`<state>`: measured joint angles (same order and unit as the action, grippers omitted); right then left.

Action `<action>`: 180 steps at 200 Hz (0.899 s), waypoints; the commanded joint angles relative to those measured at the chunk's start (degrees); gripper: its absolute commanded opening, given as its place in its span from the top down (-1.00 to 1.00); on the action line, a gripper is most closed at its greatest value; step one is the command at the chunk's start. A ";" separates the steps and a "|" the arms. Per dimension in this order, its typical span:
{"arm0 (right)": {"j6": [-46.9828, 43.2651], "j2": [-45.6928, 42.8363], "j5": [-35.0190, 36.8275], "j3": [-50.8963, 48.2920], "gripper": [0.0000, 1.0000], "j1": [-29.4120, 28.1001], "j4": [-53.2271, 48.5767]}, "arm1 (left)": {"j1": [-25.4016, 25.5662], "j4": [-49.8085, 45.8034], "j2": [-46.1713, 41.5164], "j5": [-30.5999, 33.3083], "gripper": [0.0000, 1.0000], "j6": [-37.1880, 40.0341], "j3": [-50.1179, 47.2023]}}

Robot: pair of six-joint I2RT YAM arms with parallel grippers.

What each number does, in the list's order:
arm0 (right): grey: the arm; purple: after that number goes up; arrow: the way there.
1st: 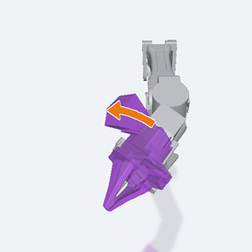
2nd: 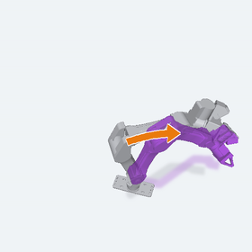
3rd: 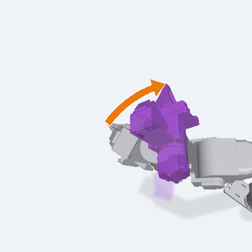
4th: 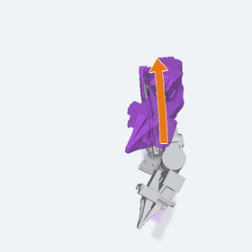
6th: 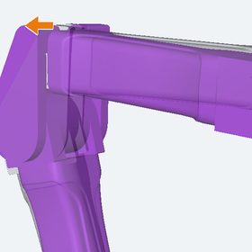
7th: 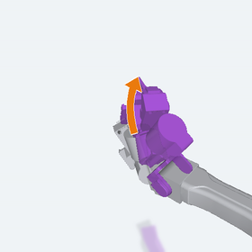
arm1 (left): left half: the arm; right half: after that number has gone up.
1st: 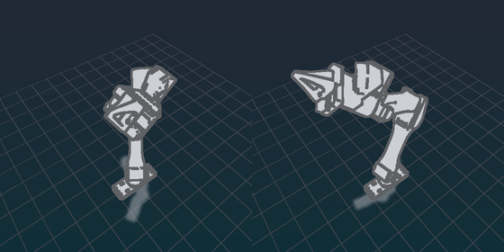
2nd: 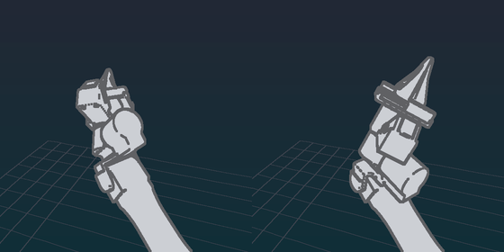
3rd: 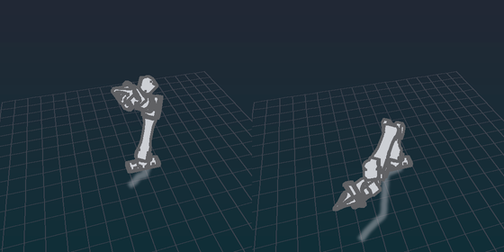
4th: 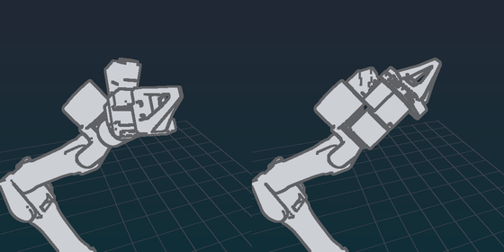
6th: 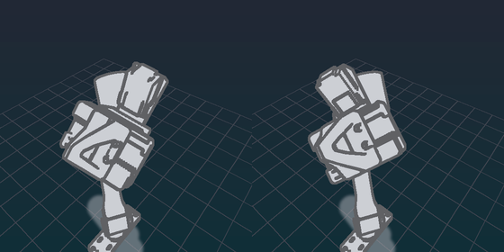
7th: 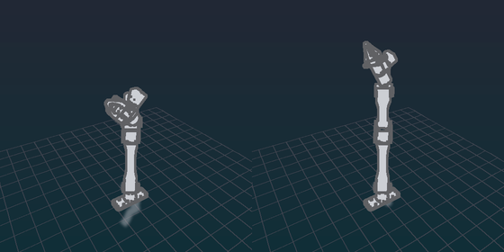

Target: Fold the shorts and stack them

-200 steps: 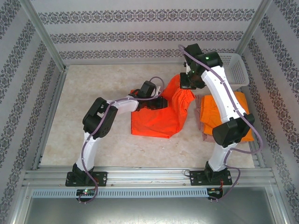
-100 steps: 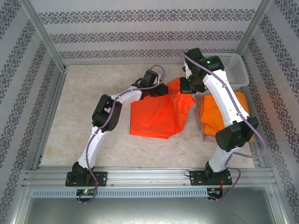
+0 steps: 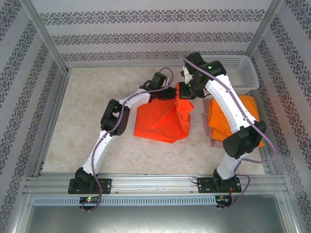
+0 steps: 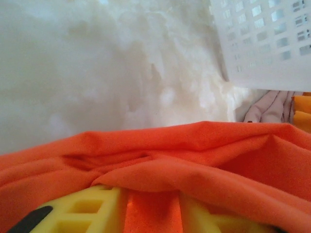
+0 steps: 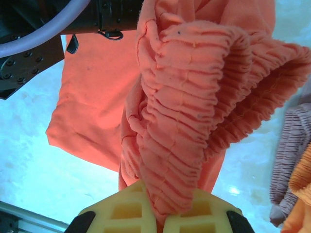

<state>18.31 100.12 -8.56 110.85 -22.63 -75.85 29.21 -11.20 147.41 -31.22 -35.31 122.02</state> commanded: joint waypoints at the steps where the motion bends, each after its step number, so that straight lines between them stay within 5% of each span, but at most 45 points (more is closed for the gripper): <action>1: 3.23 1.77 -0.94 0.93 1.00 -0.99 0.48 | -2.83 0.29 -10.16 -0.01 0.06 2.26 -7.62; 24: 5.63 3.51 -0.10 1.68 1.00 -1.57 1.06 | -7.22 7.77 -22.22 0.33 -0.19 0.68 -24.35; 68: 8.53 9.56 1.64 5.11 1.00 -4.01 1.45 | -14.92 17.97 -40.86 0.60 -0.25 -0.74 -52.42; 145: 13.78 23.50 -1.56 17.34 1.00 -12.27 2.54 | -16.64 27.50 -53.19 2.67 -0.25 -3.59 -76.29; 180: 16.56 30.11 -13.92 19.69 0.24 -15.00 9.51 | -17.81 28.49 -58.22 2.18 -0.26 -4.83 -78.38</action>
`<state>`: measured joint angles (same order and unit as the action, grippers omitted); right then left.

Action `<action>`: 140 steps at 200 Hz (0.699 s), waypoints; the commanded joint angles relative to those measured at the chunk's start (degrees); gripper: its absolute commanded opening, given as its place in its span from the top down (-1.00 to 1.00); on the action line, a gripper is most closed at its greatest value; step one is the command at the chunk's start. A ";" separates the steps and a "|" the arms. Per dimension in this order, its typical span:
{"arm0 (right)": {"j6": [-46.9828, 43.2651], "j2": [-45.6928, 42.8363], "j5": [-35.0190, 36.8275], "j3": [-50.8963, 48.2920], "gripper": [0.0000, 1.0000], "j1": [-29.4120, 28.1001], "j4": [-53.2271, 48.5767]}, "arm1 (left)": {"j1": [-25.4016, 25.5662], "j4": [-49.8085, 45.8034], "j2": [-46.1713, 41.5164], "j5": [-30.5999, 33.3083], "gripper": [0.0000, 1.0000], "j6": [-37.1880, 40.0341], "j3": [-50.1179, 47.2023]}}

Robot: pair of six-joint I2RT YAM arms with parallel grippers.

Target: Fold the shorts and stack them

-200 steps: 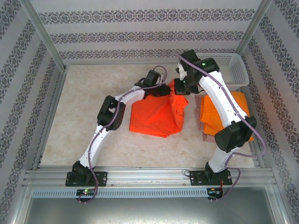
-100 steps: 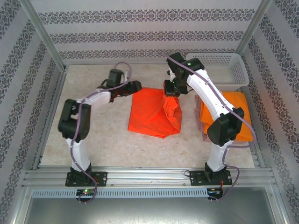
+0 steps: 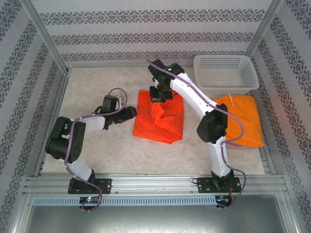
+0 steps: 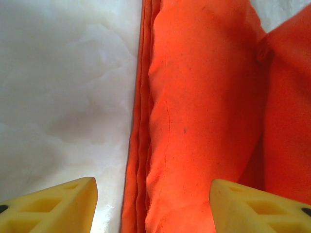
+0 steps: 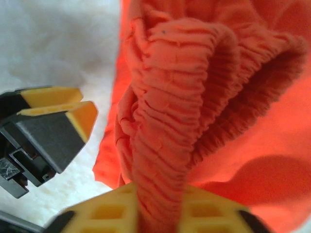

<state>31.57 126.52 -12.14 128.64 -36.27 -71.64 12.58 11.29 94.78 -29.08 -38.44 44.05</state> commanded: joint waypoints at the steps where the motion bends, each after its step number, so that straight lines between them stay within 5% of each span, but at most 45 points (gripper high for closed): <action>1: 3.44 3.81 -10.92 1.98 0.21 -1.31 5.51 | -1.25 5.97 -5.80 0.06 -0.25 -1.63 -0.44; 18: 4.93 3.79 -16.85 3.19 -0.16 -0.64 8.14 | -1.98 4.37 -10.45 0.42 -0.27 -1.03 -1.13; 30: 5.03 1.51 -17.26 2.76 -0.75 0.37 9.72 | -2.29 2.35 -14.04 0.90 -0.30 -0.22 -1.36; 41: 4.54 -1.70 -16.68 0.96 -0.95 1.60 11.21 | -2.47 0.38 -17.07 1.36 -0.34 0.61 -1.43; 91: 8.83 -18.77 -18.27 -25.70 -0.96 11.34 27.86 | -1.64 -3.67 -18.00 -2.84 -0.35 0.12 0.75; 140: 7.53 -20.24 -21.14 -37.14 -0.95 17.69 33.69 | -0.85 -7.14 -5.69 -3.83 -0.34 1.89 5.08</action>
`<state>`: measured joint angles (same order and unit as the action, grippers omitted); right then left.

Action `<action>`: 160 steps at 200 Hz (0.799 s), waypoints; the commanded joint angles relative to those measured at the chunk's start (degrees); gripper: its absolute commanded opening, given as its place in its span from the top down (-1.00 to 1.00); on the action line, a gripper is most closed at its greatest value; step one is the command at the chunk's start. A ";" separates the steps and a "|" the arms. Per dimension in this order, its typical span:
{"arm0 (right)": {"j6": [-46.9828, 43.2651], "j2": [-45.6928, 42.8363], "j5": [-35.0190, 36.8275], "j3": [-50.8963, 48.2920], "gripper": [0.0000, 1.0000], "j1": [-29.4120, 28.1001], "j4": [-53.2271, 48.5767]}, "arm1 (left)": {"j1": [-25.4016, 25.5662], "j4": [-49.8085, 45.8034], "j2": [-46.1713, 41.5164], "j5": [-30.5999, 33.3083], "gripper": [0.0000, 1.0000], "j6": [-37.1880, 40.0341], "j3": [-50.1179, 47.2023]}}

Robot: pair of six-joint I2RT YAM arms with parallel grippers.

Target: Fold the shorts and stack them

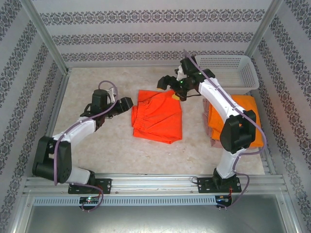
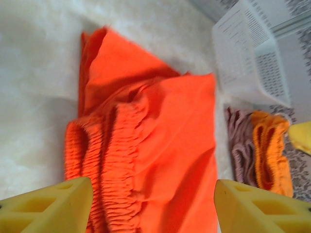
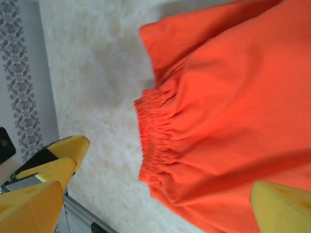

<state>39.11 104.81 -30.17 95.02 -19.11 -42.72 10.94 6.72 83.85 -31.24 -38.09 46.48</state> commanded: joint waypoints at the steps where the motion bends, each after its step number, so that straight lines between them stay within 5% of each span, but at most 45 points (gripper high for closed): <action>1: 0.04 1.54 -3.21 -3.70 -0.95 0.60 4.77 | 0.81 -2.54 5.52 -1.60 -0.34 1.58 2.74; 72: 0.40 14.18 -6.27 2.35 -0.95 3.10 8.83 | 2.09 -3.97 20.62 -1.13 -0.26 5.34 12.01; 123: 1.45 20.85 -5.32 7.21 -0.96 4.76 9.15 | 2.92 -7.84 25.58 -0.99 0.74 7.86 19.19; 160: 2.00 23.14 -4.55 7.55 -0.95 5.73 8.89 | 2.94 -10.74 21.73 1.19 0.94 11.44 23.40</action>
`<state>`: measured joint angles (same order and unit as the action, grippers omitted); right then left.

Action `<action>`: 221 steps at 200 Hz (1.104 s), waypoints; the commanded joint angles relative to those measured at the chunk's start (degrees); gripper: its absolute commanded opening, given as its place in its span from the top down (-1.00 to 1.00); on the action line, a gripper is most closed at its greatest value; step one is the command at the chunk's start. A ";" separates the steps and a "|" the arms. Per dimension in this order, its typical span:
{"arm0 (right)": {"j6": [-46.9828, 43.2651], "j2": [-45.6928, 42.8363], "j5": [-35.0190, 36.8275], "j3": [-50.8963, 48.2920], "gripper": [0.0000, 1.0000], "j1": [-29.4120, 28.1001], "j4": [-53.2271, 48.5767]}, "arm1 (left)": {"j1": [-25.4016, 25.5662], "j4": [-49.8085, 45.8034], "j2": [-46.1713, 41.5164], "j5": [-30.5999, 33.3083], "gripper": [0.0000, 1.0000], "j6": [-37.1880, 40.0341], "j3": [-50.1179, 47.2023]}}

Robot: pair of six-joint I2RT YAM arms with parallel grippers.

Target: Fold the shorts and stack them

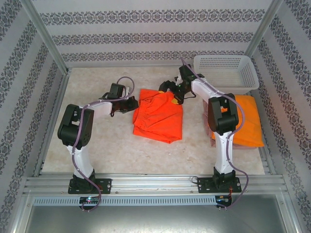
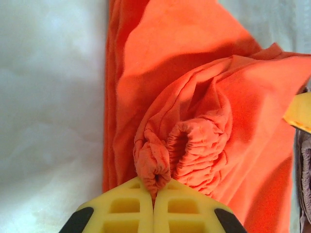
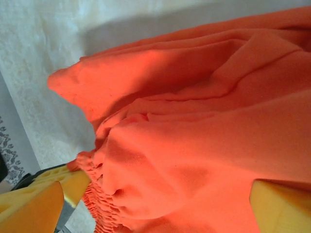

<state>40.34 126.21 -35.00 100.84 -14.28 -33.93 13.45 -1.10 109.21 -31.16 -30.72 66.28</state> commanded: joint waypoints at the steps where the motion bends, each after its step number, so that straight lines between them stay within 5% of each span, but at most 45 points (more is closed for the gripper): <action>1: 0.78 1.79 0.29 1.69 -0.95 0.96 0.10 | 0.39 -3.01 -3.68 1.10 0.94 4.21 3.68; 56: 0.01 3.68 1.60 1.72 -0.95 2.10 -1.04 | -0.37 -3.04 -0.63 5.07 0.89 8.65 6.49; 103: -0.08 1.77 -0.68 1.53 -0.95 1.91 0.17 | -3.07 -1.36 4.76 4.53 0.31 8.61 8.86; 168: -9.18 -15.42 3.01 -4.81 -0.95 0.96 -3.11 | -0.16 -4.72 -14.18 0.92 -0.29 10.48 7.09; 221: -14.70 -24.20 6.13 -18.98 -0.95 1.97 -2.95 | 5.62 3.44 -11.45 -5.10 -0.25 1.53 -0.27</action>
<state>29.52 101.60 -31.05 88.03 -12.86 -35.29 17.72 -0.78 92.55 -33.04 -24.16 71.53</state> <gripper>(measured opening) 0.978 0.636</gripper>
